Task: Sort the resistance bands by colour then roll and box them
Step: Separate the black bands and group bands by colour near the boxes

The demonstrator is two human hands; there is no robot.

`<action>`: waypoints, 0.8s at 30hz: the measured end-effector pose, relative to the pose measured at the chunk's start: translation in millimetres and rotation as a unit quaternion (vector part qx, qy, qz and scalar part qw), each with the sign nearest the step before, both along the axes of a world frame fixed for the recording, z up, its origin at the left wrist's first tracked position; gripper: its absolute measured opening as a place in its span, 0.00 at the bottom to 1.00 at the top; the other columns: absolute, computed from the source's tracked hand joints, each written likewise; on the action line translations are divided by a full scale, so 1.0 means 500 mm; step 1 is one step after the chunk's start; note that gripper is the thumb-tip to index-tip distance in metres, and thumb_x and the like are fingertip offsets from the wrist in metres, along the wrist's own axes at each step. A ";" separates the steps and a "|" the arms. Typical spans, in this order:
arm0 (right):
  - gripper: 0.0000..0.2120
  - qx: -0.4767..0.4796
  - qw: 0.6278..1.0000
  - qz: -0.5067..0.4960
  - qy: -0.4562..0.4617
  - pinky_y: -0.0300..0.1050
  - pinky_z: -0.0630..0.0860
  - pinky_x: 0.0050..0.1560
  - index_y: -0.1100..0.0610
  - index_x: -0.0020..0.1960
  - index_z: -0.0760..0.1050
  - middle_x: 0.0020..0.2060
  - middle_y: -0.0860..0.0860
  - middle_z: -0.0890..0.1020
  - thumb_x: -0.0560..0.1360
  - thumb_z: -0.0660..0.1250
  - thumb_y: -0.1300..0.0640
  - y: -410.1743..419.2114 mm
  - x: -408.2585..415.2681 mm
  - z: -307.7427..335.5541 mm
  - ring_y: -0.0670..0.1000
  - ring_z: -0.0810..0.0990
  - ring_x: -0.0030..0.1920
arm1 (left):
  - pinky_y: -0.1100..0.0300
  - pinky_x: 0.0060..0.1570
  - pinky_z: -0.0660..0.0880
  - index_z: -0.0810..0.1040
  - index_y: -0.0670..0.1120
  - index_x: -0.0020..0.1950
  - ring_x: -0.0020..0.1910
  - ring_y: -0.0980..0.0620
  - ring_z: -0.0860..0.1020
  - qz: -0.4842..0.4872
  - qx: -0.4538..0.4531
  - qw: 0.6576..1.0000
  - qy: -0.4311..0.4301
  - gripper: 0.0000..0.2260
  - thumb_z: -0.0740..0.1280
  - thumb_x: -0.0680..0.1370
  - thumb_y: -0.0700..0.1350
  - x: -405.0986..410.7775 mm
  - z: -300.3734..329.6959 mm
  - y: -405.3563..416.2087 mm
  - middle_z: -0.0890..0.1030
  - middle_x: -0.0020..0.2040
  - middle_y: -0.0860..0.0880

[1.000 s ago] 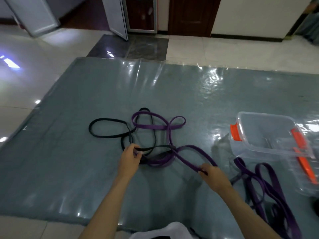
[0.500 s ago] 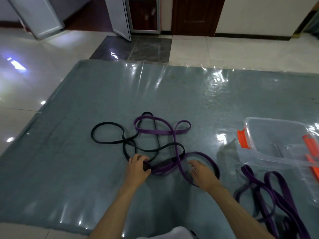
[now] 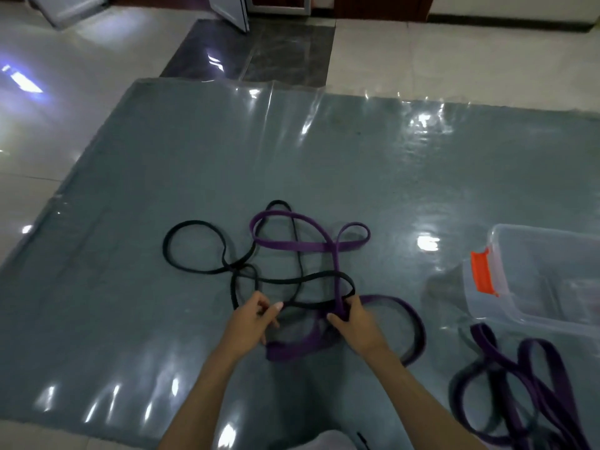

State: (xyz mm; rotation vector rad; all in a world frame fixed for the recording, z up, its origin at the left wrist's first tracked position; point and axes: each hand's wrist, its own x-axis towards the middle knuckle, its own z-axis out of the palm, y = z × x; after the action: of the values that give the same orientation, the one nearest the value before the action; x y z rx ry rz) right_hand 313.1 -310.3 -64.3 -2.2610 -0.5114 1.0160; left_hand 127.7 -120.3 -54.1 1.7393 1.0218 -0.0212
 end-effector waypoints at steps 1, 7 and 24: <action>0.23 -0.005 1.000 -0.003 -0.004 0.48 0.79 0.56 0.58 0.69 0.71 0.60 0.54 0.84 0.79 0.74 0.53 0.002 -0.004 -0.001 0.57 0.83 0.60 | 0.54 0.31 0.79 0.72 0.45 0.48 0.27 0.48 0.80 -0.012 -0.032 0.999 -0.005 0.18 0.68 0.83 0.60 0.005 0.005 0.000 0.87 0.40 0.49; 0.16 -0.078 0.995 0.027 -0.064 0.56 0.81 0.47 0.56 0.60 0.69 0.49 0.56 0.84 0.76 0.71 0.59 0.010 -0.011 0.006 0.61 0.84 0.50 | 0.57 0.53 0.78 0.78 0.45 0.51 0.49 0.49 0.84 0.003 -0.045 0.999 -0.005 0.11 0.70 0.83 0.52 0.033 0.022 -0.024 0.86 0.47 0.47; 0.33 0.105 0.967 0.149 -0.181 0.45 0.76 0.64 0.51 0.77 0.72 0.64 0.52 0.84 0.74 0.63 0.71 -0.118 -0.063 0.103 0.56 0.82 0.63 | 0.54 0.51 0.74 0.75 0.52 0.44 0.50 0.50 0.75 0.132 0.208 0.968 -0.052 0.09 0.75 0.76 0.42 0.122 0.091 -0.140 0.76 0.49 0.55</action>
State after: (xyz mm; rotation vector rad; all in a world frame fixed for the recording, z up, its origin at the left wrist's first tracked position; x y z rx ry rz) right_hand 281.7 -369.1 -12.8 -2.2235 -1.0891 0.6435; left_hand 188.6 -190.3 -8.7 1.9370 1.2338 0.4803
